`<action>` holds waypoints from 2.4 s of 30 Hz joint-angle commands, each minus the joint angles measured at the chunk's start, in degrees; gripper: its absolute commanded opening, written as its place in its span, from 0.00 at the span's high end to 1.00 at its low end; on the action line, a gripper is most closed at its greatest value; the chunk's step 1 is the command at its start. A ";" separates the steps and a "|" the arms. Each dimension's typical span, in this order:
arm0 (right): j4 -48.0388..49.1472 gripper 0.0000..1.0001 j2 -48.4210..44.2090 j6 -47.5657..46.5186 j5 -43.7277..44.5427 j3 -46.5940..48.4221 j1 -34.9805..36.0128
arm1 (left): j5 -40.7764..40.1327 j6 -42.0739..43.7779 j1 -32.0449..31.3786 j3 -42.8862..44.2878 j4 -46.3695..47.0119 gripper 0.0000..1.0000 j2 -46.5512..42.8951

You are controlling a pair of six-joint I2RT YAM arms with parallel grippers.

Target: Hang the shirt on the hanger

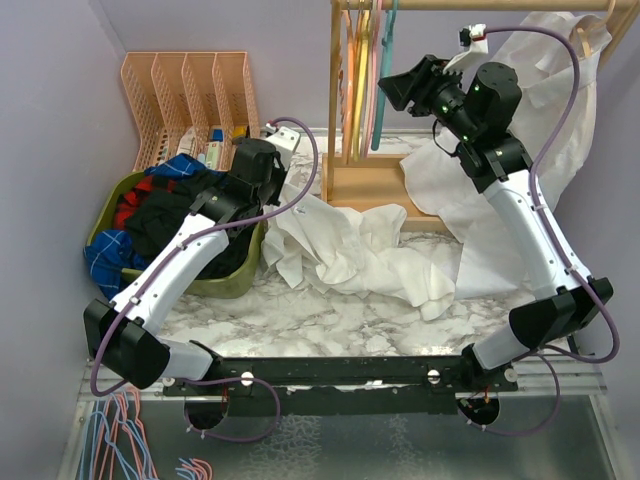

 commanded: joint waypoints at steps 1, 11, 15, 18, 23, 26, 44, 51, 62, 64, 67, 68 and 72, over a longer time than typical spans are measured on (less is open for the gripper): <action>0.63 0.48 0.16 0.91 -1.35 0.07 0.35 | 1.12 -0.64 0.47 -0.54 1.37 1.00 -1.94; -7.60 0.39 0.04 -4.48 5.86 3.30 0.36 | 1.56 -0.58 0.47 -0.67 1.51 1.00 -1.49; -11.08 0.38 0.62 -5.95 8.46 4.90 1.05 | 1.82 -0.64 0.47 -0.26 1.17 1.00 -0.81; -12.39 0.38 0.21 -7.56 12.19 4.85 1.73 | 1.77 -0.61 0.47 0.10 0.99 1.00 -0.55; -13.26 0.36 -0.64 -10.19 15.88 3.67 2.03 | 1.78 -0.59 0.54 0.02 0.82 1.00 -0.55; -12.13 0.35 -1.46 -11.16 15.29 1.65 2.03 | 1.25 -0.43 0.58 0.07 0.97 1.00 -0.53; -8.66 0.44 -6.59 -15.90 20.45 -5.14 1.98 | 1.67 -0.55 0.56 2.39 -0.22 1.00 0.01; -5.95 0.64 -6.55 -16.84 18.59 -5.70 2.03 | 1.96 -0.55 0.65 2.17 -0.33 1.00 -0.56; -2.85 0.99 -6.77 -17.90 15.36 -7.20 2.03 | 2.93 -0.60 1.17 1.93 -0.53 1.00 -2.21; -1.16 0.99 -7.80 -18.05 15.49 -8.36 1.98 | 3.28 -0.40 1.17 1.52 -0.25 1.00 -2.61; 0.40 0.99 -9.68 -18.31 17.16 -9.59 2.03 | 3.80 -0.25 1.26 -0.29 0.22 1.00 -3.17; -0.08 0.99 -10.06 -18.19 18.58 -9.50 2.03 | 4.00 -0.20 1.26 -0.52 0.27 1.00 -3.26; -0.98 0.99 -12.04 -19.23 23.36 -9.06 2.03 | 4.90 -0.10 1.26 -0.50 0.32 1.00 -2.87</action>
